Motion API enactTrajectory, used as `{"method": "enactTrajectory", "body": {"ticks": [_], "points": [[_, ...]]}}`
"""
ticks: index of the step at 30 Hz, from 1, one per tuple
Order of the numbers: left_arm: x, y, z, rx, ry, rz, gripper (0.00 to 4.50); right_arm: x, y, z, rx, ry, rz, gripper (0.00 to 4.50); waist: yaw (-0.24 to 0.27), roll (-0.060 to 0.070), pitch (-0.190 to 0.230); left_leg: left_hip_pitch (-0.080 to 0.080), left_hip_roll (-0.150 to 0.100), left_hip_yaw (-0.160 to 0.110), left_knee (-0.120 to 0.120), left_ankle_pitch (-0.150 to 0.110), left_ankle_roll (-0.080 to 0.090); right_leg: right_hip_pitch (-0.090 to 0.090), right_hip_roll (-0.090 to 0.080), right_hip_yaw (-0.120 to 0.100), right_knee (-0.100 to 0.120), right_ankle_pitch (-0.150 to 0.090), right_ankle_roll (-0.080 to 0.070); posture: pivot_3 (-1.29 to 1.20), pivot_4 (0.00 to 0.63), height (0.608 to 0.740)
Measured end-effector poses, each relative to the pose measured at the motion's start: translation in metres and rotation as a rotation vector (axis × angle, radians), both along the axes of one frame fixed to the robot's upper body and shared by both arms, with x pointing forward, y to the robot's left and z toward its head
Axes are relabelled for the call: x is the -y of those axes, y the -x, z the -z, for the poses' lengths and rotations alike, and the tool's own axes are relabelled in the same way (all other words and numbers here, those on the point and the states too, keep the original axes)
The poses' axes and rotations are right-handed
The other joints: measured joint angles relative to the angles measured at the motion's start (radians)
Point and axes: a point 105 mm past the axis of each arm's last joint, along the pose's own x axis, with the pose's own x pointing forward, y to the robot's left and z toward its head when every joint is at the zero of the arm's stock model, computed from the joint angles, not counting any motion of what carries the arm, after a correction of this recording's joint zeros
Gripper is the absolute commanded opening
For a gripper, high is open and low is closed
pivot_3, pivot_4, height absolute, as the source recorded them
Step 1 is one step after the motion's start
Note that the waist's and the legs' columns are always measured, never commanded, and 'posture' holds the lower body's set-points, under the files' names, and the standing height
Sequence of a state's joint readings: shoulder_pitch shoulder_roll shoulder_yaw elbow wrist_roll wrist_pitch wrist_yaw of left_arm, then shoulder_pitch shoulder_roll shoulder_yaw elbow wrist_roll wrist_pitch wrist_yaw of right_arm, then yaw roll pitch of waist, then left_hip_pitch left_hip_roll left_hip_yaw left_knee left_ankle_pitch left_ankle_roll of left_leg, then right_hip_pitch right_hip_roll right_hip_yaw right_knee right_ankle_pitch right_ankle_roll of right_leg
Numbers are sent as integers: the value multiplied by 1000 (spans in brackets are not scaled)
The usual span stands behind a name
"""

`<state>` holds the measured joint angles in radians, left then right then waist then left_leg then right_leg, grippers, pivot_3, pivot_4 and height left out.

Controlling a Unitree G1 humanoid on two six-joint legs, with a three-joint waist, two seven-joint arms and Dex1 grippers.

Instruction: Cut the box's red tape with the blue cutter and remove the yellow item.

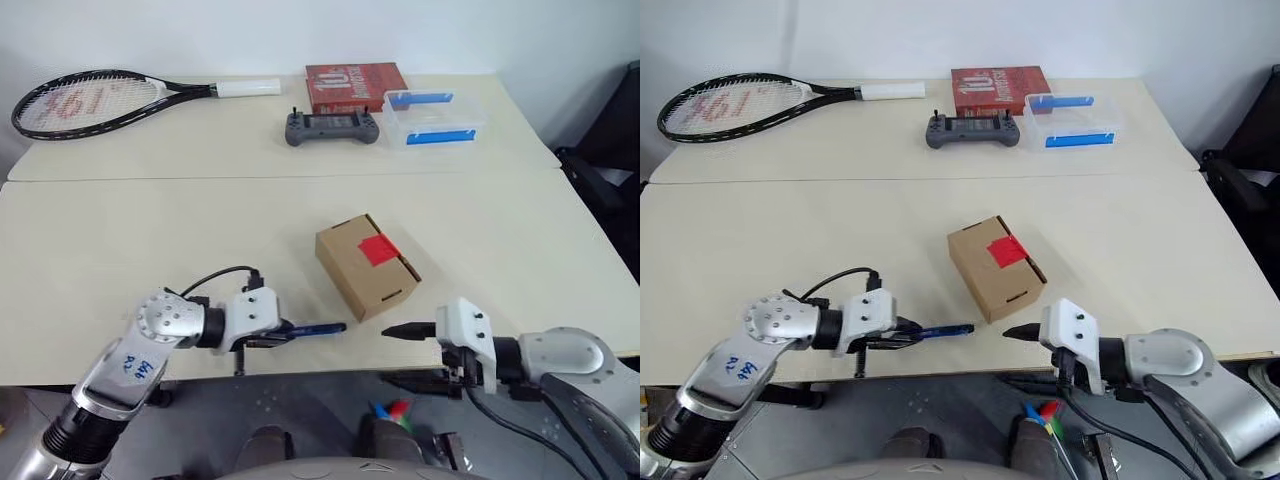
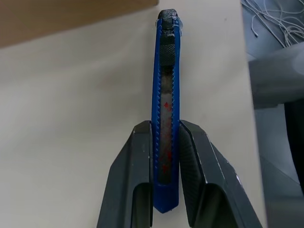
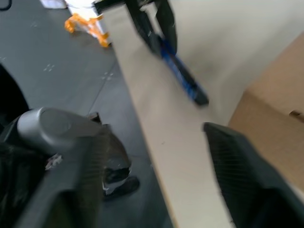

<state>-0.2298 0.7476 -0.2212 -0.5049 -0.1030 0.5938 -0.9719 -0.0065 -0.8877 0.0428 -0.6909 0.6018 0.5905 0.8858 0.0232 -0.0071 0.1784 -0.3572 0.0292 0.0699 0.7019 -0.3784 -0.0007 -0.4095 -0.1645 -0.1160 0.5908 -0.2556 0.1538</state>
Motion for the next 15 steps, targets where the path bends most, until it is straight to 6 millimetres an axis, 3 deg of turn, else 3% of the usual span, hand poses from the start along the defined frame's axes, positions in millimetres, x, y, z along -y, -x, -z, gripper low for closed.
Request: {"method": "enactTrajectory", "body": {"ticks": [6, 15], "points": [[7, 11, 6, -52, -26, 26, 410, -16, -13, 9, -9, -5, 48, 100, 2, 0, 0, 0, 0, 0, 0, 0, 0, 0, 0, 0, 0, 0, 0, 0, 150, 740], [15, 12, 5, -61, -48, 52, 410, -27, -19, 27, -49, 35, 52, 39, 2, 0, 0, -1, 0, 0, 0, 0, 0, 0, 0, -1, -1, 0, -1, 0, 150, 740]]}}
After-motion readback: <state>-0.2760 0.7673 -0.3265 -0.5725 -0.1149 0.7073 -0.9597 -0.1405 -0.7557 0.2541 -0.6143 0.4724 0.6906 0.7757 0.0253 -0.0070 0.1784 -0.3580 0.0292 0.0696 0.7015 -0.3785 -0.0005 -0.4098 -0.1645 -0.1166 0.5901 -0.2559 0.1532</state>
